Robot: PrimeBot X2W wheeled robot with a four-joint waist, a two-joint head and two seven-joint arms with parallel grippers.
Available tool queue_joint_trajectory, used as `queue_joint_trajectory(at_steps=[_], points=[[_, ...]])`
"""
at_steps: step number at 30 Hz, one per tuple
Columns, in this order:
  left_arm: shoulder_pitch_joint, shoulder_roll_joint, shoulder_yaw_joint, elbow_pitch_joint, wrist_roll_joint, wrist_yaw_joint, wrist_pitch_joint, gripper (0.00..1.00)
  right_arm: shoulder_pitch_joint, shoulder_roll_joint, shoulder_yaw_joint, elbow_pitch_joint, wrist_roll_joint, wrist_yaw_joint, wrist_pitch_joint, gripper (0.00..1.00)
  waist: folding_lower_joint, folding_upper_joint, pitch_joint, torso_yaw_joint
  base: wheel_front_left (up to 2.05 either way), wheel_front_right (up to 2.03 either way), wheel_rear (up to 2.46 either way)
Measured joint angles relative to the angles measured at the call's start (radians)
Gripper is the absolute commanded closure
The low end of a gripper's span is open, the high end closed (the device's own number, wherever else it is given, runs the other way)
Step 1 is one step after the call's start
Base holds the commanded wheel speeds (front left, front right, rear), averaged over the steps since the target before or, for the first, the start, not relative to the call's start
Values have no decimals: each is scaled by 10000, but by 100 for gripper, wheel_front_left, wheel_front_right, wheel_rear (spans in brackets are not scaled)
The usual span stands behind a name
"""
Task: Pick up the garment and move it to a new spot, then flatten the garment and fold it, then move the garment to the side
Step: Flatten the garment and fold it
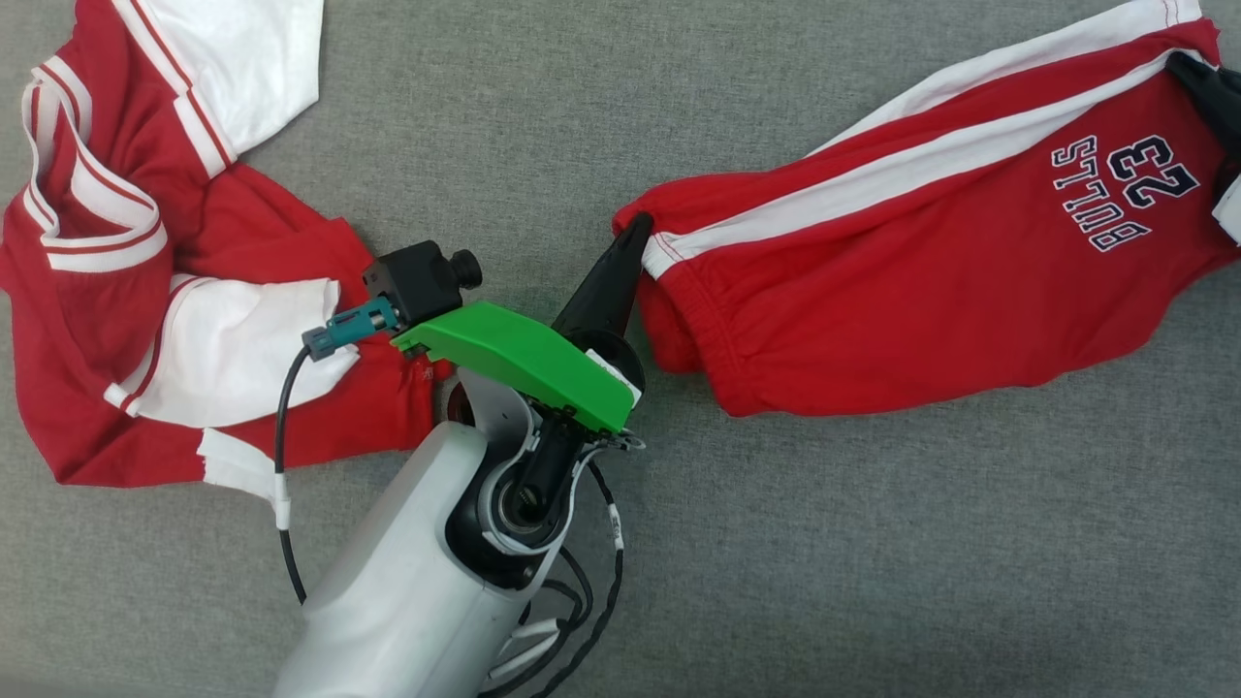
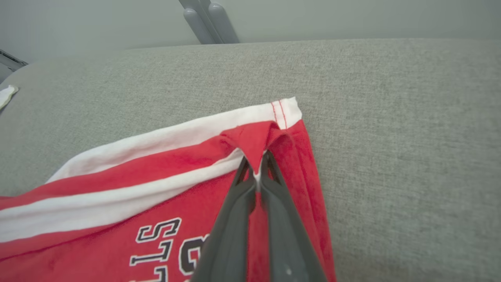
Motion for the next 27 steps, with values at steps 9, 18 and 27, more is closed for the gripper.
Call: queue_joint_trajectory(at_steps=[9, 18, 27], points=[[-270, -6, -31, 420, 161, 322, -840, 0, -172, 539, -393, 207, -353, -2, -1072, 0, 0, 0, -190, -216, 0, 0, 0], [107, 851, -451, -196, 2449, 844, -2178, 0, 361, 8, 232, -92, -1724, -2, -1801, 0, 0, 0, -535, -445, 0, 0, 0], [1706, 1162, 61, -1810, 7254, 1371, -2401, 0, 622, -577, 681, -560, -2972, 2, 270, 0, 0, 0, -515, -395, 0, 0, 0]])
